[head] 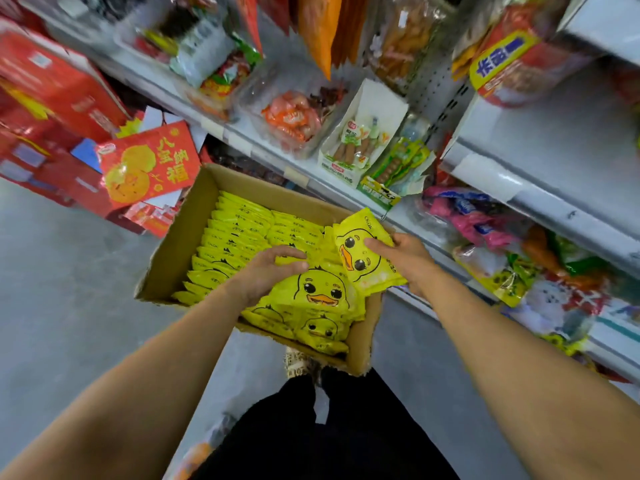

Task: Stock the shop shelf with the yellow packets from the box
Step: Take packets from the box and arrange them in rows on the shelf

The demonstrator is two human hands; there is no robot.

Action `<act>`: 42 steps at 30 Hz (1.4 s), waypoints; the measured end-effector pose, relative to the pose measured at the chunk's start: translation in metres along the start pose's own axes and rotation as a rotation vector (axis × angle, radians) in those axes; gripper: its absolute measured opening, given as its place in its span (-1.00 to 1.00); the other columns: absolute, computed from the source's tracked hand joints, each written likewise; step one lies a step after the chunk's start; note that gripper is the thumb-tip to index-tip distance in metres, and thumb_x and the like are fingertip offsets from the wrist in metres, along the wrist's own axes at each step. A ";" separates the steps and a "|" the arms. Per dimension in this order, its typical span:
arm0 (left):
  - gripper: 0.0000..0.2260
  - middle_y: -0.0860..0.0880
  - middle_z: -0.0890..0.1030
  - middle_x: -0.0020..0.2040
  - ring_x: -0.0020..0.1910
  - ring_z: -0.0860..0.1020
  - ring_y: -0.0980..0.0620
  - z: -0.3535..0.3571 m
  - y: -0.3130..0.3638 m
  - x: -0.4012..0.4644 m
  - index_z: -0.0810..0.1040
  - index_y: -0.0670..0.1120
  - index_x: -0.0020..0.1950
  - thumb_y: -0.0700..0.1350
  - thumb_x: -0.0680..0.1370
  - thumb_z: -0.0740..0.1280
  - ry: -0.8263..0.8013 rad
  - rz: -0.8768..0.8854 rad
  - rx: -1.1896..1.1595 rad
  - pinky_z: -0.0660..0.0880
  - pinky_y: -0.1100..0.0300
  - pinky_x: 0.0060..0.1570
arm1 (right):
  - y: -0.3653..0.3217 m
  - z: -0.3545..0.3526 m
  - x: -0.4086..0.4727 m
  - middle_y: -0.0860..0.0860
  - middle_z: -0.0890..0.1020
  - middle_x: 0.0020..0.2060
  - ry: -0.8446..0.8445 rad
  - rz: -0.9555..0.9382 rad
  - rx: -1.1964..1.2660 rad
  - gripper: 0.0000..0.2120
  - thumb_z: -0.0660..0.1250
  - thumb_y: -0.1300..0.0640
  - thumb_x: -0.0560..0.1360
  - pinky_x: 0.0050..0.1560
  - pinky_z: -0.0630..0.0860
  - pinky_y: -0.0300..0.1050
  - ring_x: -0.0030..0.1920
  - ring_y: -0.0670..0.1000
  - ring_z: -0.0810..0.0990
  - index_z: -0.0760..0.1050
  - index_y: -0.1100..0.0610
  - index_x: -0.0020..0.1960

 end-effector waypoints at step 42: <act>-0.76 -0.01 0.72 -0.09 -0.11 0.69 0.04 0.471 0.410 -0.133 0.63 -0.12 0.06 -0.16 0.42 0.53 -0.275 0.587 0.661 0.63 0.12 -0.04 | -0.082 -0.542 -0.325 0.04 0.74 -0.20 0.454 -0.841 0.506 -0.88 0.44 0.17 0.50 -0.17 0.68 -0.02 -0.21 0.01 0.72 0.60 0.15 0.02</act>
Point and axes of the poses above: each hand's wrist, its own x-axis towards the middle knuckle, its own z-axis out of the palm, y = z × x, the point moved 1 cm from there along x, towards the middle knuckle
